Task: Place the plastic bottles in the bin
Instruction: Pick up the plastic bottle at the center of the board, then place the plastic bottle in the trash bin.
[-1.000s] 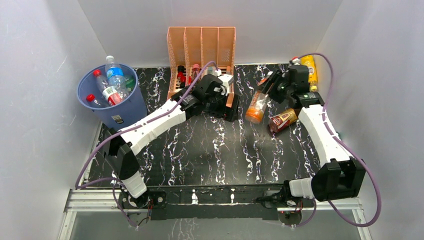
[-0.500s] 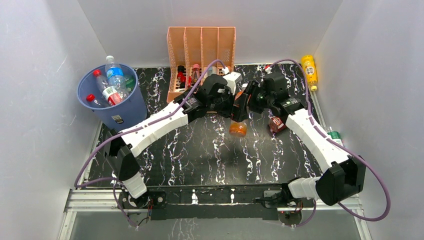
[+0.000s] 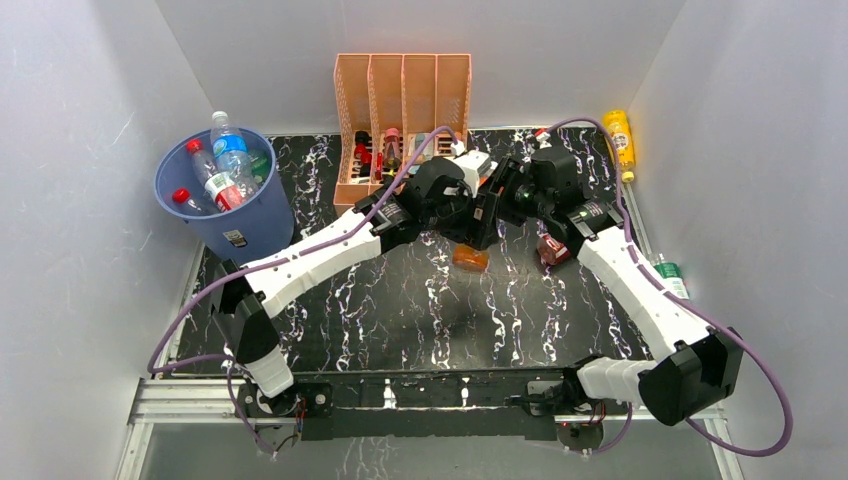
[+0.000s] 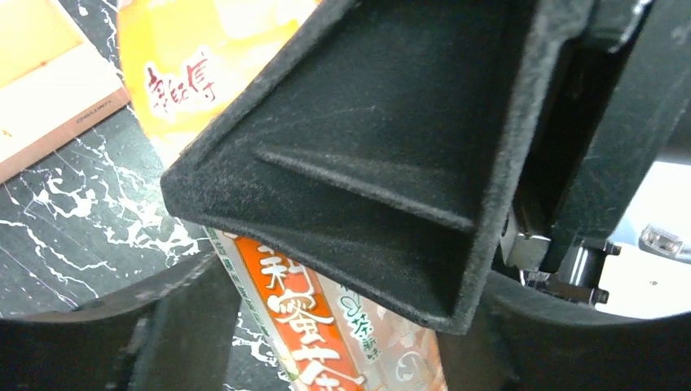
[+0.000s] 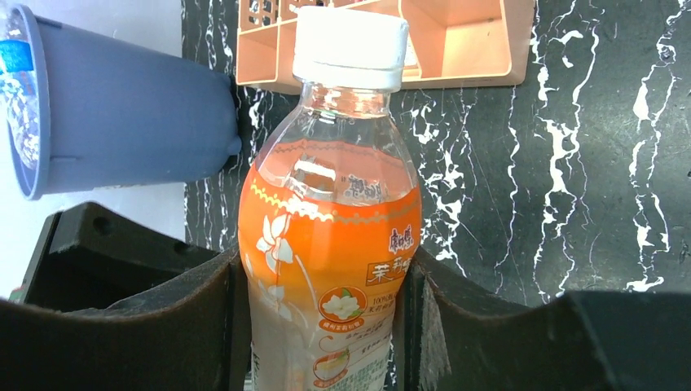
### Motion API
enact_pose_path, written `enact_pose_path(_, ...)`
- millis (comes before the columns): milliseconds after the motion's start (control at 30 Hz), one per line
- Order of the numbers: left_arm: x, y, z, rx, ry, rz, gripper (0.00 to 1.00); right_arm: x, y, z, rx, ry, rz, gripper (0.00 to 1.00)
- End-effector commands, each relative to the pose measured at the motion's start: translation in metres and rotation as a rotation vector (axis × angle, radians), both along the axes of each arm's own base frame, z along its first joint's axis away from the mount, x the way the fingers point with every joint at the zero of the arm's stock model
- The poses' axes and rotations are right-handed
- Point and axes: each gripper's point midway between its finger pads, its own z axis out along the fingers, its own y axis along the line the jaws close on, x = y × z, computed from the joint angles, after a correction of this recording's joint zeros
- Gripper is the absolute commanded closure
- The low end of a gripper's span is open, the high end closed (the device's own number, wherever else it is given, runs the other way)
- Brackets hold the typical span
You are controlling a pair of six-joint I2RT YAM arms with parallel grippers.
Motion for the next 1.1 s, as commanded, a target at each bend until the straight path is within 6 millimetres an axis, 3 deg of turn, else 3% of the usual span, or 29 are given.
enact_pose_path(0, -0.004, 0.008, 0.003, 0.019, -0.005, 0.022, 0.37, 0.005, 0.010, 0.038, 0.106, -0.094, 0.008, 0.57)
enact_pose_path(133, -0.001, 0.013, 0.007, 0.026, -0.022, 0.044, 0.61, 0.004, 0.012, 0.041, 0.122, -0.095, 0.017, 0.50)
enact_pose_path(167, -0.001, 0.014, 0.009, 0.030, -0.027, 0.052, 0.70, 0.005, 0.013, 0.042, 0.124, -0.095, 0.017, 0.39)
enact_pose_path(300, 0.008, 0.029, 0.017, 0.071, -0.072, 0.109, 0.70, 0.007, 0.008, 0.048, 0.099, -0.107, 0.002, 0.04)
enact_pose_path(400, 0.018, 0.050, 0.028, 0.089, -0.109, 0.169, 0.68, 0.009, -0.001, 0.060, 0.061, -0.133, -0.020, 0.02)
enact_pose_path(500, 0.038, 0.083, 0.048, 0.055, -0.116, 0.250, 0.68, 0.010, -0.014, 0.078, 0.046, -0.167, -0.039, 0.02)
enact_pose_path(667, 0.083, 0.180, 0.096, 0.003, -0.168, 0.471, 0.68, 0.005, -0.024, 0.100, 0.035, -0.207, -0.045, 0.02)
enact_pose_path(867, 0.112, 0.296, 0.159, 0.008, -0.292, 0.720, 0.65, 0.002, -0.016, 0.087, 0.046, -0.167, -0.001, 0.02)
enact_pose_path(933, 0.122, 0.340, 0.168, 0.011, -0.302, 0.805, 0.65, 0.001, -0.012, 0.083, 0.057, -0.153, 0.016, 0.02)
enact_pose_path(1000, 0.128, 0.367, 0.170, -0.010, -0.284, 0.844, 0.65, -0.001, -0.010, 0.077, 0.061, -0.134, 0.026, 0.02)
enact_pose_path(1067, 0.132, 0.416, 0.165, -0.036, -0.252, 0.939, 0.65, -0.002, -0.009, 0.073, 0.059, -0.122, 0.033, 0.02)
